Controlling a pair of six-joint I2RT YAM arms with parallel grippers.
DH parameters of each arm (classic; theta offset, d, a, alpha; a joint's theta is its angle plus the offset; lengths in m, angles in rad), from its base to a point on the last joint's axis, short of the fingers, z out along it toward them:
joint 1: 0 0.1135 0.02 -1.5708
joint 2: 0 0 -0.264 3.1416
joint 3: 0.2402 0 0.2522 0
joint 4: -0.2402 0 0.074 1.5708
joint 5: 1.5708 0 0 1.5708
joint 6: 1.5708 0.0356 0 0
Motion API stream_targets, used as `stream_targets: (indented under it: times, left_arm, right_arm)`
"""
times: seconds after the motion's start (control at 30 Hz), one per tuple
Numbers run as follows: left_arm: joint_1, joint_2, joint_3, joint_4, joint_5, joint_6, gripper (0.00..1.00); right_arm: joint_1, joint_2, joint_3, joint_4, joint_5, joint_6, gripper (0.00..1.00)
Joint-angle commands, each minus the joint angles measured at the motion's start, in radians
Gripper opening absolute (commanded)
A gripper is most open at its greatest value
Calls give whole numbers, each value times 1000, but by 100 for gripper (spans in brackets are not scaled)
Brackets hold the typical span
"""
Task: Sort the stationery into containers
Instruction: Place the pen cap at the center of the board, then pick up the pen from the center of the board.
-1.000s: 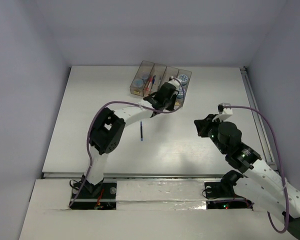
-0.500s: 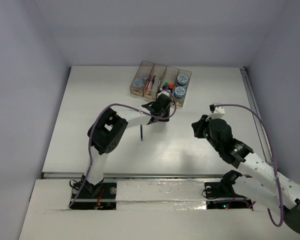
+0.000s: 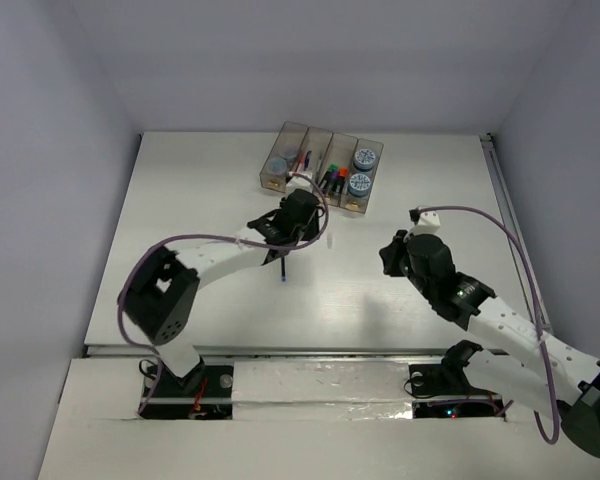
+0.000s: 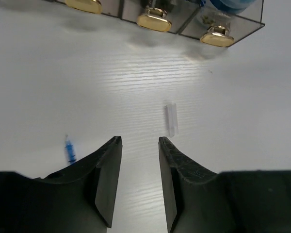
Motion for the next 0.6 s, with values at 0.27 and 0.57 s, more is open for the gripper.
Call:
stream_targets:
  times: [0.27,0.57]
  left_arm:
    - [44,-156,-280,1,-112,-79,38]
    - [53,-74,-295,15,-124,-66,40]
  right_arm:
    - [3,79,65,97,-43,-6,3]
    - [3,182,103,139,-72,-8,2]
